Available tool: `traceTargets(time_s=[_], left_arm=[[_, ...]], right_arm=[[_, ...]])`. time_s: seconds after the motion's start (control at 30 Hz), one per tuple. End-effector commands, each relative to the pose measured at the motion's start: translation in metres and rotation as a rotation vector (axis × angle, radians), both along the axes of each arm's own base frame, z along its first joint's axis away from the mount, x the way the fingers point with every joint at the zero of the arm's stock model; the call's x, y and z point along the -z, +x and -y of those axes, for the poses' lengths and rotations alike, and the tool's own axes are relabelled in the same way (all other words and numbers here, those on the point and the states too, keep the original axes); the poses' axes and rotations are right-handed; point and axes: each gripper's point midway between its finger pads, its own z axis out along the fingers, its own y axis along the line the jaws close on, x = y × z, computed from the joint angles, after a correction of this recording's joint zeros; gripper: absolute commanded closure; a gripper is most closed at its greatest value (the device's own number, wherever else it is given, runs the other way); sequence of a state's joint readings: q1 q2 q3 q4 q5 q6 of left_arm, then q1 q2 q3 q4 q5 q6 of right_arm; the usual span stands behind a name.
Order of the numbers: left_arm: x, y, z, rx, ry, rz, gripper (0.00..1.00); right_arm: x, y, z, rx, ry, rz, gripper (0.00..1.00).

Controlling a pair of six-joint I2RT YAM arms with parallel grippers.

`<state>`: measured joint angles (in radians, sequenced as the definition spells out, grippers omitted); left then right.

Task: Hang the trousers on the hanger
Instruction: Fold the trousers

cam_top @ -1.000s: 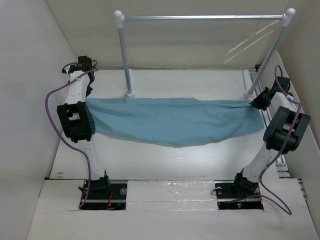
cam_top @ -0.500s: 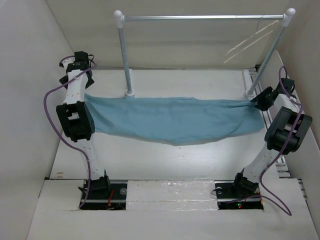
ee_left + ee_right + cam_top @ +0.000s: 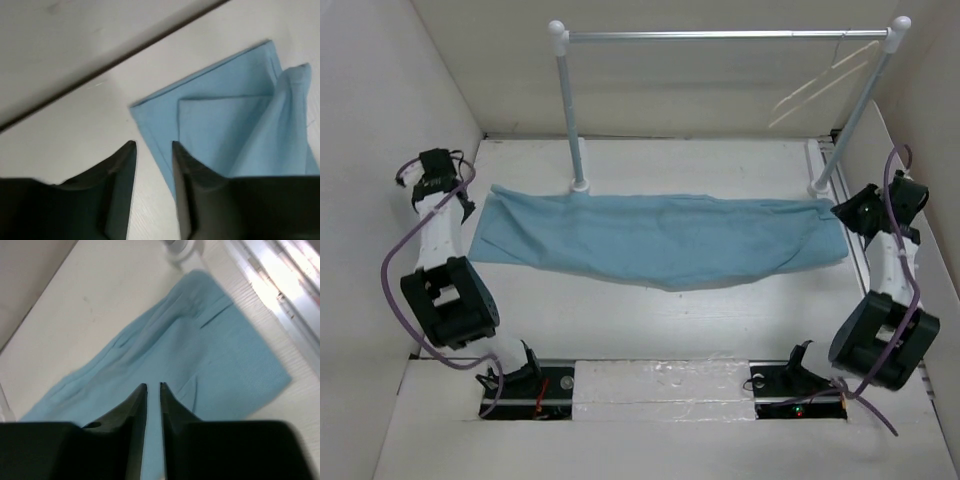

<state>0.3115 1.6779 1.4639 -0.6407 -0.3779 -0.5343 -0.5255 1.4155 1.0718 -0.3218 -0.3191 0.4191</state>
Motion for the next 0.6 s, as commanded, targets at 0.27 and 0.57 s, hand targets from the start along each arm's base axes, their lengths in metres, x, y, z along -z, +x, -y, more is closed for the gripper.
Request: traceTargets(time_s=[0.27,0.57], left_arm=[[0.06,-0.019,0.031,0.166,-0.222,0.084,0.7],[0.086,0.01,0.037,0.181,-0.314,0.102,0.59]], right_arm=[[-0.022,-0.038,-0.15,-0.477,-0.057,0.252,0.91],[0.022,-0.088,-0.228,-0.84,-0.081,0.133,0.64]])
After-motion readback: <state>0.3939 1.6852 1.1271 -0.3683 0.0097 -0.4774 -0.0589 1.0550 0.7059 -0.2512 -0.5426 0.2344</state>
